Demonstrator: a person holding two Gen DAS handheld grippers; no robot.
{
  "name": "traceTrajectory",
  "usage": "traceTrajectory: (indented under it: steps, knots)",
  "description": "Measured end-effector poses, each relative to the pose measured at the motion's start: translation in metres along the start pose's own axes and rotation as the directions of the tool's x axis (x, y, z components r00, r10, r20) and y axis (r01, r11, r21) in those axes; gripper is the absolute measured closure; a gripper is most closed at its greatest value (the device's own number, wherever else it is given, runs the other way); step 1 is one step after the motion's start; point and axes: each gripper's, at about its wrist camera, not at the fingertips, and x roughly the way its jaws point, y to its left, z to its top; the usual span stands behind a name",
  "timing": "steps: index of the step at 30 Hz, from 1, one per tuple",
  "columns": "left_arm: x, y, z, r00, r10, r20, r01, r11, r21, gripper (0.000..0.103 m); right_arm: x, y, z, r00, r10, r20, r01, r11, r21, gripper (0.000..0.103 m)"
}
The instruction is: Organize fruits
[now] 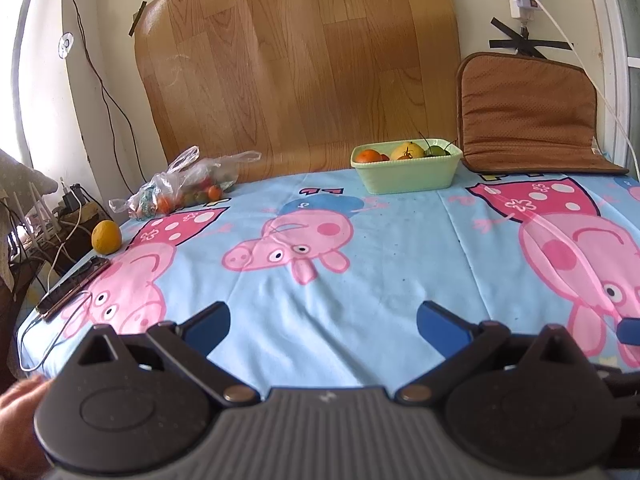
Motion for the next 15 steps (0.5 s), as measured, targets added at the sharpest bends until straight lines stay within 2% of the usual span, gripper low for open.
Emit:
traceTrajectory:
  steps: [15]
  knots:
    - [0.0041, -0.0003, -0.0015, 0.999, -0.024, -0.03, 0.024, 1.0, -0.007, 0.0, -0.0026, -0.0028, 0.0003, 1.0, -0.009, 0.007, 0.009, 1.0, 0.01, 0.0]
